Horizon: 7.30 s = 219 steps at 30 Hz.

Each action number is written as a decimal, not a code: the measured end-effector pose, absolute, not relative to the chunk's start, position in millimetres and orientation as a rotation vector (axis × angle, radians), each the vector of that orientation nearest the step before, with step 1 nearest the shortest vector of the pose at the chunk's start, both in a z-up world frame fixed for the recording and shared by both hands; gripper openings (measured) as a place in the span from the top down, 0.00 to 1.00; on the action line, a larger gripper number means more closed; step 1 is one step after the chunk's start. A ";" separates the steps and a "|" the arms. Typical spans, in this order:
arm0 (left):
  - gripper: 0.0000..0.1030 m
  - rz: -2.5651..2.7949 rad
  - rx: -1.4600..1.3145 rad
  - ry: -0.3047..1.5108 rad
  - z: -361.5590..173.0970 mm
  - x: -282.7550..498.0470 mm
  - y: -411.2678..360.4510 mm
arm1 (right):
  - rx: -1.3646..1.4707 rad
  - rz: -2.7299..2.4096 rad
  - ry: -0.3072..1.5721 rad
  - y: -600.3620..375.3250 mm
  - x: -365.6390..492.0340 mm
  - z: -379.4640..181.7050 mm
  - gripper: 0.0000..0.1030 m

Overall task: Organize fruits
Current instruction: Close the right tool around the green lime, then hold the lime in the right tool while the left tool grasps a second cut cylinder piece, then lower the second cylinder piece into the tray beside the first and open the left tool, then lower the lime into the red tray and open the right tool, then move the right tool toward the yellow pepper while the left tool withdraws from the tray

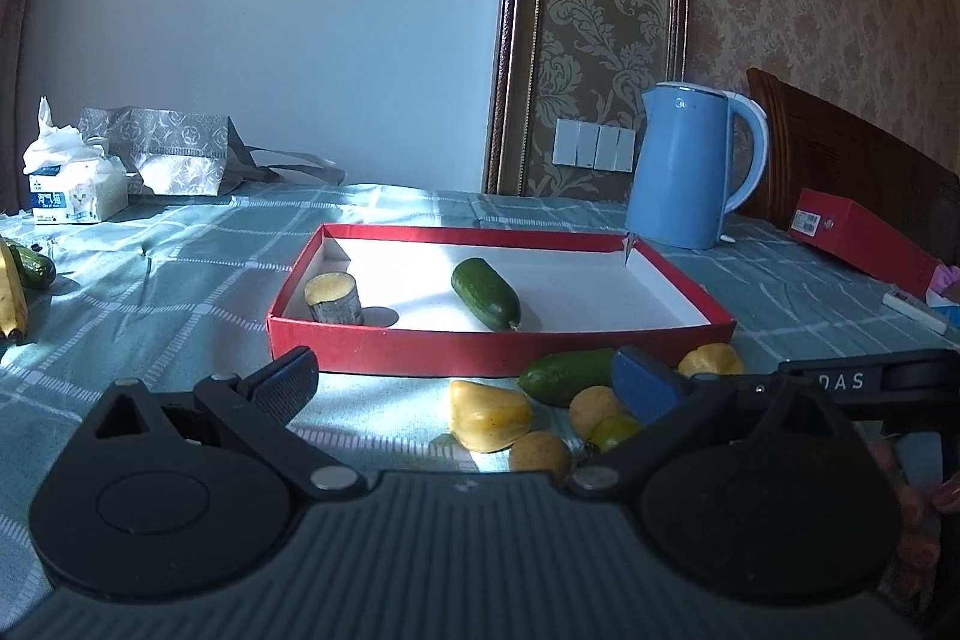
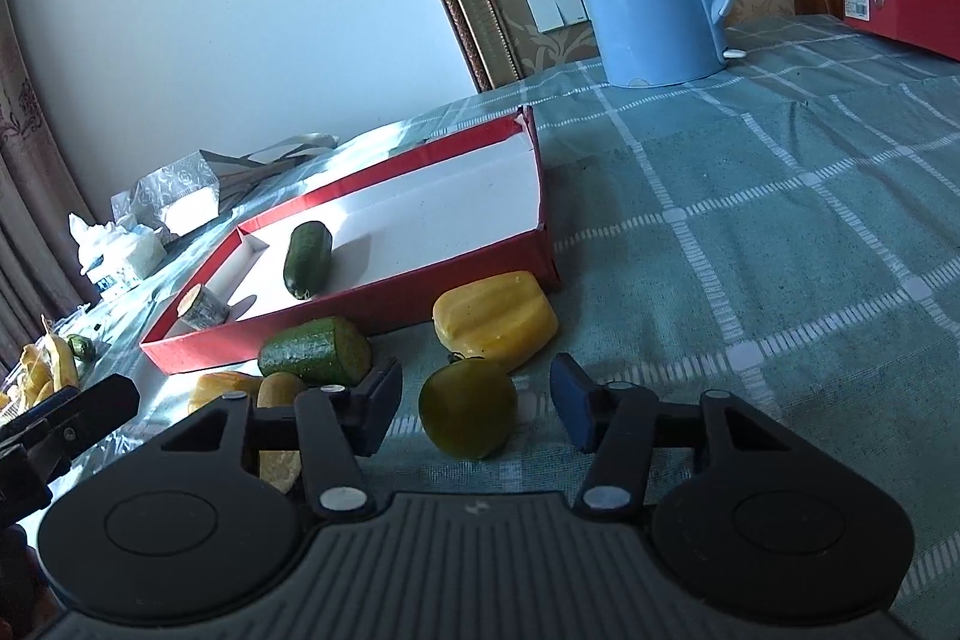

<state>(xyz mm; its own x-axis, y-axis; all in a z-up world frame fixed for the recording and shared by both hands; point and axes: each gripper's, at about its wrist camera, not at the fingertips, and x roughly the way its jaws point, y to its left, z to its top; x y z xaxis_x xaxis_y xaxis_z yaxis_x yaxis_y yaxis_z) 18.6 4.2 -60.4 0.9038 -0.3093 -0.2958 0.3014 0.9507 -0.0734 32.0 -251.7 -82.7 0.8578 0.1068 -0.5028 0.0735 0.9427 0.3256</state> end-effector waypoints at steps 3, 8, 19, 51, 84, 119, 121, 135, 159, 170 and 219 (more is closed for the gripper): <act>0.00 -0.352 -0.011 0.314 -60.8 16.0 -1.8 | 0.256 -0.018 0.564 -240.5 34.5 -80.2 0.55; 0.00 -0.418 0.008 0.284 -59.5 10.3 -8.8 | 0.168 -0.040 0.582 -233.2 34.7 -79.4 0.67; 0.00 -0.543 0.262 0.185 -57.2 6.0 -68.1 | 0.410 -0.023 0.515 -273.7 25.7 -83.3 0.68; 0.72 -0.827 0.380 0.390 -78.1 19.7 -85.2 | 0.553 -0.027 0.489 -294.3 22.5 -90.9 0.68; 0.70 -0.826 0.092 0.409 -69.6 27.4 -44.3 | 0.550 -0.028 0.490 -294.1 22.8 -90.6 0.68; 0.70 -0.321 -0.081 0.488 -69.3 178.8 16.5 | 0.477 0.000 0.392 -282.2 20.2 -76.9 0.68; 0.70 -0.323 -0.087 0.489 -69.4 178.9 17.7 | 0.466 0.006 0.393 -279.3 24.8 -73.2 0.68; 0.18 -0.368 -0.095 0.371 -61.4 153.5 16.9 | 0.298 0.025 0.346 -251.3 71.0 -42.7 0.68; 0.00 -0.280 -0.165 0.331 -59.5 134.6 38.3 | 0.032 -0.035 0.616 -226.4 183.0 -64.6 0.67; 0.00 -0.284 -0.157 0.395 -63.1 141.5 35.7 | 0.086 0.012 0.546 -232.0 180.4 -64.2 0.34; 0.00 -0.411 0.051 0.484 -68.1 59.1 8.0 | 0.112 -0.015 0.603 -240.6 82.7 -80.3 0.20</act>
